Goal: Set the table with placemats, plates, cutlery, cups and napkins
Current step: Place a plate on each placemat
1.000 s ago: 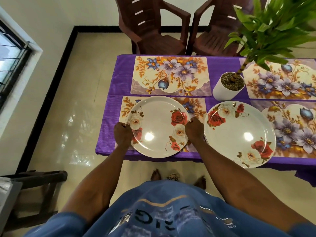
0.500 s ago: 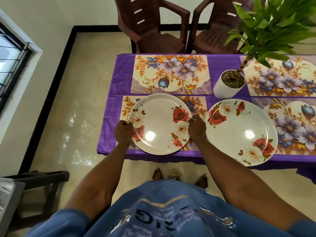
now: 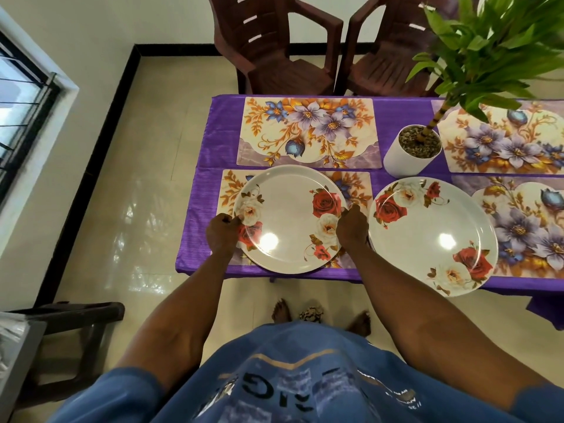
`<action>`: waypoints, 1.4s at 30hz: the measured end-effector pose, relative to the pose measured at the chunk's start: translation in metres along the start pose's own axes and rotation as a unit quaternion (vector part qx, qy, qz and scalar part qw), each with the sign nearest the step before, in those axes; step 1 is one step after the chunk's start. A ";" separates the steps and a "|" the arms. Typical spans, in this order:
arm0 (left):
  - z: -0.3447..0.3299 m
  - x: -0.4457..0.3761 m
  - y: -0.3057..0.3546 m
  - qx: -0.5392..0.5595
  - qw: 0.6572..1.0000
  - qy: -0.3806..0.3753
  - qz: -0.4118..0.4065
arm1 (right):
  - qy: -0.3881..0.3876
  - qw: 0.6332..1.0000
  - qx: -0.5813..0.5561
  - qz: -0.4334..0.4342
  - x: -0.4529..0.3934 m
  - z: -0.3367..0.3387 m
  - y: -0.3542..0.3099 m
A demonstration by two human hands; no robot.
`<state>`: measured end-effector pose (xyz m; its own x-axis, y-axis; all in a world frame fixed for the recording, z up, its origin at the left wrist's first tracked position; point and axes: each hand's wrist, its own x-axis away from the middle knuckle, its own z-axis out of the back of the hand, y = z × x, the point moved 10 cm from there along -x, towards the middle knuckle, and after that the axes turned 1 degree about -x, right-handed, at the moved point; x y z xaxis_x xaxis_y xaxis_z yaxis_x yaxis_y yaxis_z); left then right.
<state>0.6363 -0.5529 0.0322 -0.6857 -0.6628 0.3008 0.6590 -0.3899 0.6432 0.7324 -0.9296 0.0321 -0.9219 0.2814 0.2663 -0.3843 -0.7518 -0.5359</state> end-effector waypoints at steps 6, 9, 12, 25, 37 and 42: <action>-0.003 -0.002 -0.001 0.009 1.000 0.000 -0.007 | 0.010 1.000 0.015 -0.019 0.006 0.004 0.004; -0.006 -0.003 -0.002 0.015 1.000 -0.011 -0.010 | 0.010 0.999 0.026 -0.029 0.005 0.005 0.007; -0.008 -0.002 -0.002 0.018 1.000 -0.018 -0.012 | 0.006 0.999 0.029 -0.028 0.005 0.006 0.007; -0.011 0.045 0.045 -0.047 0.988 0.108 -0.096 | 0.087 0.984 0.119 0.103 0.029 0.036 -0.024; -0.175 0.190 0.178 -0.038 0.958 -0.066 -0.277 | 0.113 0.974 0.090 0.172 -0.004 0.128 0.078; -0.229 0.238 0.214 -0.059 0.961 -0.049 -0.266 | 0.127 0.973 0.109 0.156 -0.032 0.195 0.151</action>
<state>0.6844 -0.9405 0.0803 -0.9575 -0.2878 0.0195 0.2327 -0.7306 0.6419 0.7138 -1.1685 0.0984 -0.9853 0.1355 -0.1038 -0.0886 -0.9256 -0.3680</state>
